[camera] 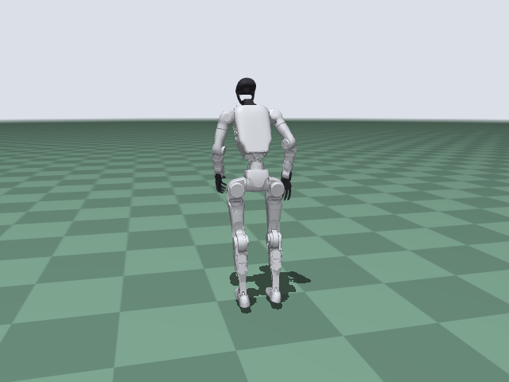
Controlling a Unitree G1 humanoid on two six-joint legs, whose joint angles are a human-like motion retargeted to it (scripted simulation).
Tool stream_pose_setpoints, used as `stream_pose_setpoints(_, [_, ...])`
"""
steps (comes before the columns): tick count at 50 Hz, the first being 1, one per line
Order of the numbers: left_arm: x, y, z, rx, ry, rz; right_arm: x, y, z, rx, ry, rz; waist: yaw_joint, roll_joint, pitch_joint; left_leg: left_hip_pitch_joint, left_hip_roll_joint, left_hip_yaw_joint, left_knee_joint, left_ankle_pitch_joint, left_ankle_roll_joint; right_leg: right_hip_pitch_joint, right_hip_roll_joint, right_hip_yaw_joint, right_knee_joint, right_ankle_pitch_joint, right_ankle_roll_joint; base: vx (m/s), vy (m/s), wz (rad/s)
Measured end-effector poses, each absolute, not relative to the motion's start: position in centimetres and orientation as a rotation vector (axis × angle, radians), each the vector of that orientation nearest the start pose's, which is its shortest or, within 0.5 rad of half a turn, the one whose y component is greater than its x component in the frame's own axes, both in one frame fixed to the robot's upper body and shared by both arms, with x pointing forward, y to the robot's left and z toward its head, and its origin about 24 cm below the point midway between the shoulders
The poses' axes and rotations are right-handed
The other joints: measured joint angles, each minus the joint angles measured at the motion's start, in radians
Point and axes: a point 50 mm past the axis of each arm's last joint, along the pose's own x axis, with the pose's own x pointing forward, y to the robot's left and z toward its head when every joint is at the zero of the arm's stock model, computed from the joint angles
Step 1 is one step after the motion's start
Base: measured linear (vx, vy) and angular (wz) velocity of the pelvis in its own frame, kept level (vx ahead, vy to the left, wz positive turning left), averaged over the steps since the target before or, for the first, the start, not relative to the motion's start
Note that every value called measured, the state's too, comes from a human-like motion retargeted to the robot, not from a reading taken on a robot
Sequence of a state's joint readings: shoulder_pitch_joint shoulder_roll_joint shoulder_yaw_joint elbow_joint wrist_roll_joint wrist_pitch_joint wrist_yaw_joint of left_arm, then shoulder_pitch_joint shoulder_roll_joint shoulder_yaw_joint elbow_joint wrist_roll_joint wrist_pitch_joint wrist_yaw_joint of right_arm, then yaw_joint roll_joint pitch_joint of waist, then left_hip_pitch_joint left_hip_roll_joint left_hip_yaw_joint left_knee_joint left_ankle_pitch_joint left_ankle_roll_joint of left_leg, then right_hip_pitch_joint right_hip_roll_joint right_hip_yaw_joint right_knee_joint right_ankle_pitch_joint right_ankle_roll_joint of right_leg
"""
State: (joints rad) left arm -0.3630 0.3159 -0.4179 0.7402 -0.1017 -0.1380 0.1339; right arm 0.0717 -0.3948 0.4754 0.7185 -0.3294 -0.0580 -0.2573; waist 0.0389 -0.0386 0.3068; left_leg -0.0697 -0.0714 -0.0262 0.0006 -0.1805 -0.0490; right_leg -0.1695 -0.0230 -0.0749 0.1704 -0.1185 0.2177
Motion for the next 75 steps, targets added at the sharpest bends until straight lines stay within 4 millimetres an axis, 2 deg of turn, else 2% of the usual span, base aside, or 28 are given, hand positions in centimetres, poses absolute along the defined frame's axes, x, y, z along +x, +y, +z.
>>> stream_pose_setpoints(3, [31.4, 14.4, 0.4, 0.393, 0.155, -0.215, 15.9, -21.1, -10.8, -1.010, 0.565, 0.283, -0.048, 0.011, 0.037, -0.028, 0.004, 0.034, -0.030, 0.003, -0.012, -0.035, 0.003, 0.020, -0.037, 0.021, -0.002, 0.02, 0.04, -0.33])
stream_pose_setpoints(5, [32.5, 13.2, 2.0, 0.425, 0.109, -0.275, 16.0, -22.0, -10.6, -1.098, 0.576, 0.200, -0.088, 0.020, 0.047, -0.061, 0.008, 0.061, -0.048, 0.011, -0.024, -0.074, 0.009, 0.041, -0.061, 0.043, -0.014, 0.07, 0.05, -0.50])
stream_pose_setpoints(7, [33.4, 11.7, 3.9, 0.435, 0.040, -0.312, 15.3, -22.1, -10.9, -1.068, 0.602, 0.163, -0.132, 0.025, 0.060, -0.083, 0.009, 0.080, -0.048, 0.006, -0.028, -0.102, 0.013, 0.061, -0.060, 0.042, -0.021, 0.15, 0.05, -0.55])
stream_pose_setpoints(10, [34.2, 9.3, 5.7, 0.476, -0.042, -0.370, 13.1, -22.5, -11.6, -0.974, 0.689, 0.111, -0.174, 0.013, 0.084, -0.075, 0.005, 0.124, -0.041, -0.032, -0.033, -0.157, 0.015, 0.093, 0.050, -0.021, 0.004, 0.27, 0.05, -0.82])
stream_pose_setpoints(12, [34.8, 8.1, 7.1, 0.452, -0.087, -0.365, 12.0, -22.8, -12.3, -0.951, 0.761, 0.112, -0.222, 0.032, 0.082, -0.099, 0.013, 0.141, -0.037, -0.034, -0.039, -0.160, 0.026, 0.122, -0.004, 0.001, -0.020, 0.32, 0.08, -0.72])
stream_pose_setpoints(15, [35.1, 6.5, 7.5, 0.426, -0.089, -0.377, 9.6, -23.7, -13.2, -0.930, 0.885, 0.134, -0.262, 0.052, 0.077, -0.100, 0.016, 0.180, -0.013, -0.066, -0.047, -0.172, 0.034, 0.152, 0.022, -0.023, -0.013, 0.43, 0.11, -0.87])
stream_pose_setpoints(18, [35.1, 5.2, 7.4, 0.421, -0.061, -0.427, 8.0, -25.4, -13.7, -0.923, 1.004, 0.148, -0.267, 0.064, 0.054, -0.131, -0.003, 0.191, 0.120, -0.111, 0.029, -0.175, 0.019, 0.193, 0.082, -0.072, -0.006, 0.53, 0.13, -0.89])
stream_pose_setpoints(22, [33.8, 5.4, 6.6, 0.505, -0.065, -0.552, 8.4, -27.9, -13.0, -0.907, 1.058, 0.107, -0.256, 0.056, 0.001, -0.408, -0.003, 0.184, 0.781, -0.303, 0.204, -0.193, -0.019, 0.208, 0.324, -0.229, -0.042, 0.61, 0.13, -0.50])
stream_pose_setpoints(25, [32.4, 7.8, 6.4, 0.512, -0.091, -0.578, 12.8, -29.8, -10.7, -0.951, 0.924, -0.001, -0.233, 0.069, -0.004, -0.629, 0.086, 0.219, 1.156, -0.384, 0.221, -0.185, -0.019, 0.201, 0.568, -0.364, -0.094, 0.65, 0.15, -0.33])
stream_pose_setpoints(28, [31.7, 12.4, 7.4, 0.459, -0.107, -0.484, 21.5, -30.8, -5.6, -1.038, 0.673, -0.110, -0.194, 0.064, 0.033, -0.810, 0.215, 0.307, 1.217, -0.368, 0.182, -0.133, -0.040, 0.223, 0.747, -0.450, -0.114, 0.69, 0.19, -0.47])
stream_pose_setpoints(31, [31.0, 19.1, 9.2, 0.439, -0.098, -0.317, 31.5, -29.5, 3.6, -1.106, 0.332, -0.253, -0.122, 0.013, 0.056, -0.906, 0.326, 0.442, 1.010, -0.247, 0.107, -0.053, -0.119, 0.287, 0.794, -0.502, -0.088, 0.81, 0.29, -0.88])
stream_pose_setpoints(33, [29.7, 23.8, 10.0, 0.430, -0.063, -0.197, 36.2, -27.2, 11.0, -1.145, 0.072, -0.350, -0.051, -0.043, 0.040, -0.890, 0.341, 0.523, 0.717, -0.082, 0.047, 0.017, -0.211, 0.354, 0.731, -0.494, -0.064, 1.01, 0.46, -1.30])
stream_pose_setpoints(35, [27.2, 28.2, 9.6, 0.409, -0.001, -0.085, 38.3, -24.2, 17.0, -1.181, -0.188, -0.395, 0.060, -0.084, 0.021, -0.771, 0.332, 0.560, 0.321, 0.141, -0.029, 0.128, -0.298, 0.432, 0.592, -0.400, -0.047, 1.24, 0.65, -2.11])
stream_pose_setpoints(37, [22.9, 31.6, 7.7, 0.416, 0.120, -0.016, 38.3, -21.9, 19.0, -1.294, -0.305, -0.372, 0.210, -0.061, -0.002, -0.591, 0.382, 0.550, 0.012, 0.245, -0.100, 0.280, -0.345, 0.497, 0.411, -0.177, -0.014, 1.45, 0.88, -2.82])
stream_pose_setpoints(38, [20.5, 32.8, 6.8, 0.428, 0.181, 0.004, 37.9, -20.8, 19.1, -1.282, -0.366, -0.350, 0.278, -0.041, -0.031, -0.524, 0.425, 0.549, -0.060, 0.222, -0.128, 0.341, -0.366, 0.513, 0.330, -0.038, 0.019, 1.51, 1.00, -2.62])
stream_pose_setpoints(40, [15.7, 34.7, 5.8, 0.459, 0.309, 0.022, 36.9, -18.4, 18.3, -1.206, -0.447, -0.273, 0.385, 0.025, -0.116, -0.433, 0.566, 0.535, -0.088, 0.118, -0.174, 0.417, -0.338, 0.458, 0.250, 0.196, 0.044, 1.49, 1.03, -2.09])
stream_pose_setpoints(42, [11.6, 35.7, 4.6, 0.433, 0.438, 0.042, 35.9, -16.5, 17.0, -1.113, -0.474, -0.192, 0.446, 0.054, -0.197, -0.349, 0.614, 0.596, -0.088, 0.073, -0.174, 0.395, -0.384, 0.351, 0.321, 0.258, 0.044, 1.28, 1.34, -1.26])
stream_pose_setpoints(44, [8.7, 36.2, 2.9, 0.384, 0.557, 0.079, 35.0, -15.4, 15.6, -1.042, -0.466, -0.152, 0.460, 0.027, -0.227, -0.290, 0.540, 0.668, -0.086, 0.164, -0.135, 0.337, -0.512, 0.259, 0.512, 0.189, 0.009, 1.04, 1.44, -0.12])
stream_pose_setpoints(46, [7.7, 36.6, 0.5, 0.388, 0.662, 0.130, 34.3, -15.1, 13.4, -1.015, -0.399, -0.144, 0.433, -0.006, -0.201, -0.290, 0.458, 0.638, -0.029, 0.335, -0.087, 0.291, -0.567, 0.199, 0.776, 0.078, -0.104, 0.88, 1.16, 1.43])
stream_pose_setpoints(48, [8.9, 36.5, -3.0, 0.483, 0.768, 0.163, 33.5, -15.6, 10.2, -0.993, -0.269, -0.144, 0.372, -0.074, -0.134, -0.376, 0.332, 0.545, 0.171, 0.376, -0.031, 0.240, -0.586, 0.192, 1.058, -0.038, -0.181, 0.72, 0.92, 2.78])
stream_pose_setpoints(50, [11.3, 35.8, -6.2, 0.628, 0.872, 0.164, 32.1, -16.2, 6.0, -0.915, -0.101, -0.119, 0.321, -0.118, -0.078, -0.468, 0.237, 0.468, 0.396, 0.283, -0.009, 0.146, -0.522, 0.205, 1.318, -0.159, -0.219, 0.66, 0.67, 2.72])
stream_pose_setpoints(52, [13.5, 33.8, -8.4, 0.666, 0.914, 0.191, 30.1, -16.1, 2.0, -0.764, 0.044, -0.097, 0.288, -0.110, -0.063, -0.486, 0.193, 0.426, 0.461, 0.215, -0.007, -0.030, -0.386, 0.216, 1.490, -0.258, -0.278, 0.58, 0.48, 1.70])
stream_pose_setpoints(55, [16.0, 29.9, -9.2, 0.481, 0.828, 0.214, 27.7, -16.0, -2.0, -0.766, 0.202, 0.009, 0.214, -0.095, -0.115, -0.482, 0.144, 0.381, 0.364, 0.223, 0.006, -0.385, -0.188, 0.193, 1.526, -0.327, -0.348, 0.46, 0.36, 1.03])
stream_pose_setpoints(58, [18.0, 26.2, -7.9, 0.369, 0.662, 0.069, 25.0, -17.4, -4.2, -0.747, 0.288, -0.031, 0.094, -0.034, -0.154, -0.407, 0.095, 0.273, 0.214, 0.264, -0.010, -0.516, -0.063, 0.119, 1.213, -0.268, -0.302, 0.48, 0.27, 1.58])
stream_pose_setpoints(63, [19.8, 22.4, -4.7, 0.608, 0.420, -0.210, 17.2, -22.8, -8.3, -0.615, 0.568, -0.188, -0.069, 0.073, -0.168, -0.178, 0.037, 0.030, 0.070, 0.256, -0.049, -0.341, 0.062, 0.163, 0.598, -0.148, -0.204, 0.60, 0.10, 2.37])
stream_pose_setpoints(69, [21.4, 19.5, -3.1, 0.398, 0.311, -0.251, 6.3, -26.9, -12.2, -0.533, 0.988, -0.331, -0.105, 0.048, -0.197, 0.066, -0.060, -0.202, 0.008, 0.188, -0.039, -0.016, 0.013, 0.200, 0.167, 0.109, -0.048, 0.59, -0.05, 2.11])
stream_pose_setpoints(72, [22.3, 19.4, -3.7, 0.359, 0.345, -0.235, 1.9, -27.1, -14.2, -0.495, 1.224, -0.288, -0.045, 0.023, -0.217, 0.131, -0.073, -0.262, -0.009, 0.159, -0.035, 0.079, -0.012, 0.160, 0.111, 0.087, -0.036, 0.42, -0.12, 1.01])
stream_pose_setpoints(75, [22.3, 20.6, -5.5, 0.396, 0.435, -0.155, -1.1, -26.8, -15.8, -0.461, 1.456, -0.179, 0.026, 0.006, -0.237, 0.160, -0.069, -0.291, -0.012, 0.139, -0.032, 0.126, -0.016, 0.124, 0.088, 0.054, -0.043, 0.30, -0.12, 0.45])
